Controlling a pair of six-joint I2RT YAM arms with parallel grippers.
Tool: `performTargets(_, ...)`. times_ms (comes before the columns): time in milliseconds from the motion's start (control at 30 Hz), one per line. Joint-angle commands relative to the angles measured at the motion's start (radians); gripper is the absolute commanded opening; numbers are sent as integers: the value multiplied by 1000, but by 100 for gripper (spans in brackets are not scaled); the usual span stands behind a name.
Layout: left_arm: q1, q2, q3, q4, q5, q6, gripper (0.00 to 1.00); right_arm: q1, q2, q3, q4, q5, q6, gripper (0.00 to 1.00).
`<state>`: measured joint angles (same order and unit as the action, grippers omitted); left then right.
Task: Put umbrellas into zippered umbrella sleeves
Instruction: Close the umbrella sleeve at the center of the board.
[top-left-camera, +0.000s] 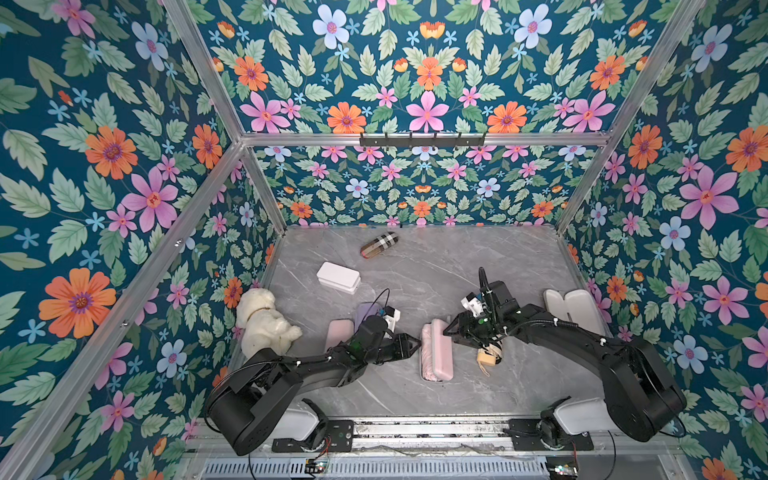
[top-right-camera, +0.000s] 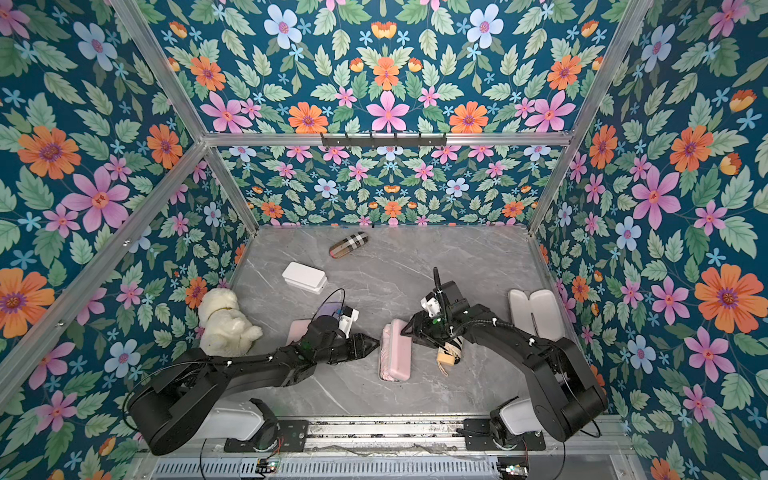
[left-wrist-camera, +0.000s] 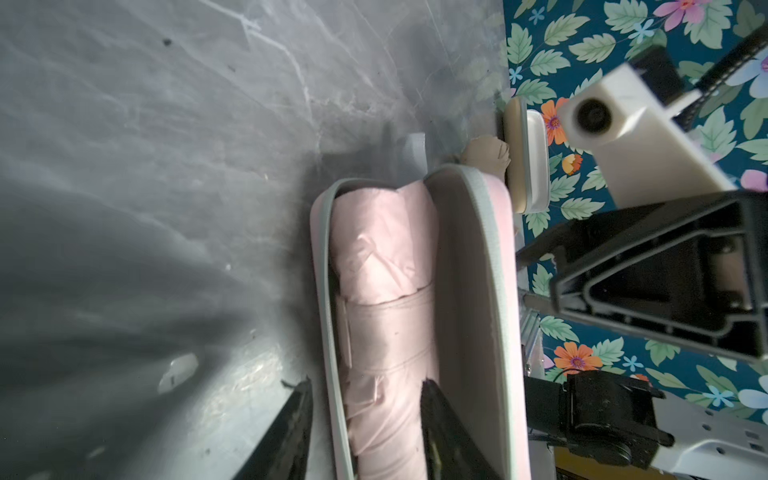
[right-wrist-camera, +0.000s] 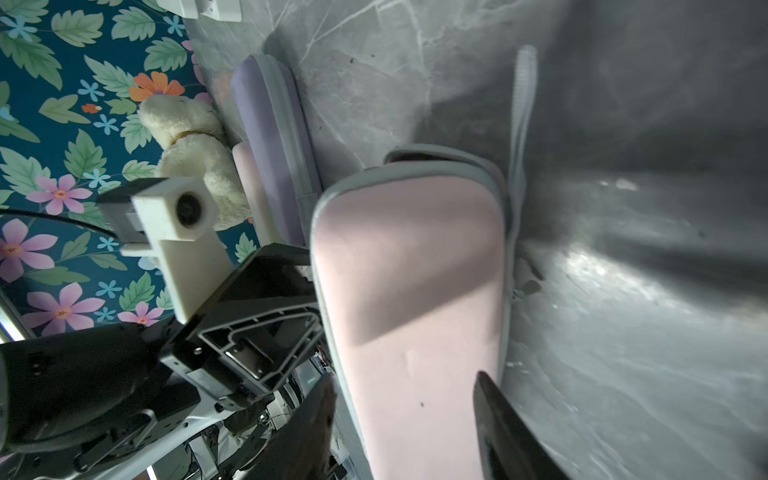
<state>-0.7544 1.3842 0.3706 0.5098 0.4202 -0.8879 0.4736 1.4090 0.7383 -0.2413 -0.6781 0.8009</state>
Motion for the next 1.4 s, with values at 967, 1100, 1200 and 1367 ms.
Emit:
performTargets(967, 41, -35, -2, -92, 28, 63, 38, 149, 193, 55, -138, 306, 17, 44)
performTargets(1100, -57, 25, 41, -48, -21, 53, 66, 149, 185, 68, -121, 278, 18, 44)
performTargets(1200, -73, 107, 50, -11, -10, 49, 66, 148, 169, 75, -108, 238, 4, 44)
performTargets(1367, -72, 150, 26, 4, 11, 55, 58, 81, 69, 26, -80, 89, -52, 55)
